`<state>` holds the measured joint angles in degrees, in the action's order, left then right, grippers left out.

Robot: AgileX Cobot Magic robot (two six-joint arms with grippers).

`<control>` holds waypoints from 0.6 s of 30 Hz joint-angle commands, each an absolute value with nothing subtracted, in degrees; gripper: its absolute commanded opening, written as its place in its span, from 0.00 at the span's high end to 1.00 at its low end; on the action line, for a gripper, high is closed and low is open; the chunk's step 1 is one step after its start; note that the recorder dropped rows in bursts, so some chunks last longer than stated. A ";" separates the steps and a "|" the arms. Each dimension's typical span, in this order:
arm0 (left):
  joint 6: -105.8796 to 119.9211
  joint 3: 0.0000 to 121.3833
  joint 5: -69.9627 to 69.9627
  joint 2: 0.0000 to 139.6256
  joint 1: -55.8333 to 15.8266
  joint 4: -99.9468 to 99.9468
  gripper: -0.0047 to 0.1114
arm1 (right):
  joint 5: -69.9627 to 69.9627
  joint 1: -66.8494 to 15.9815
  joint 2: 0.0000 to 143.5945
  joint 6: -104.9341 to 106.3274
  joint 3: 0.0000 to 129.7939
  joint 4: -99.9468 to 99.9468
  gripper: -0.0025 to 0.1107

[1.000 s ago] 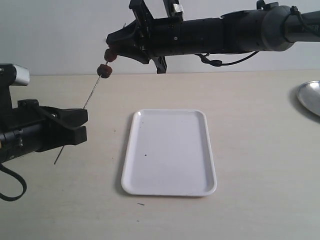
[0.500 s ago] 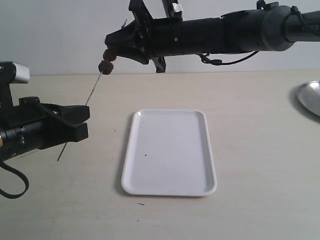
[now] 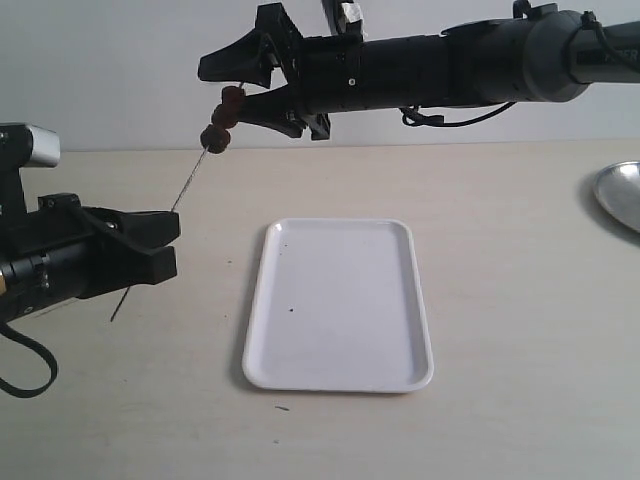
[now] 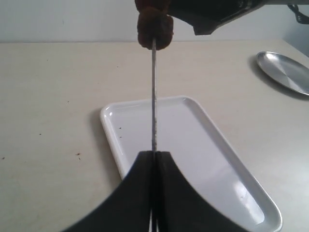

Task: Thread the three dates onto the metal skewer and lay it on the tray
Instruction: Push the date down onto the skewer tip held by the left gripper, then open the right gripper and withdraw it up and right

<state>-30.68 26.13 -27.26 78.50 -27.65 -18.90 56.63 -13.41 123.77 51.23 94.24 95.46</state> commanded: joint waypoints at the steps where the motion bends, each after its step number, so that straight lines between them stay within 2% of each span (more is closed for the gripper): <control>1: -30.38 26.79 -27.90 78.63 -27.98 -18.70 0.96 | 56.10 -13.32 123.24 54.29 94.23 95.16 0.42; 18: -30.04 26.79 -28.23 78.63 -27.98 -18.70 0.96 | 53.63 -12.91 123.24 53.87 94.23 91.08 0.42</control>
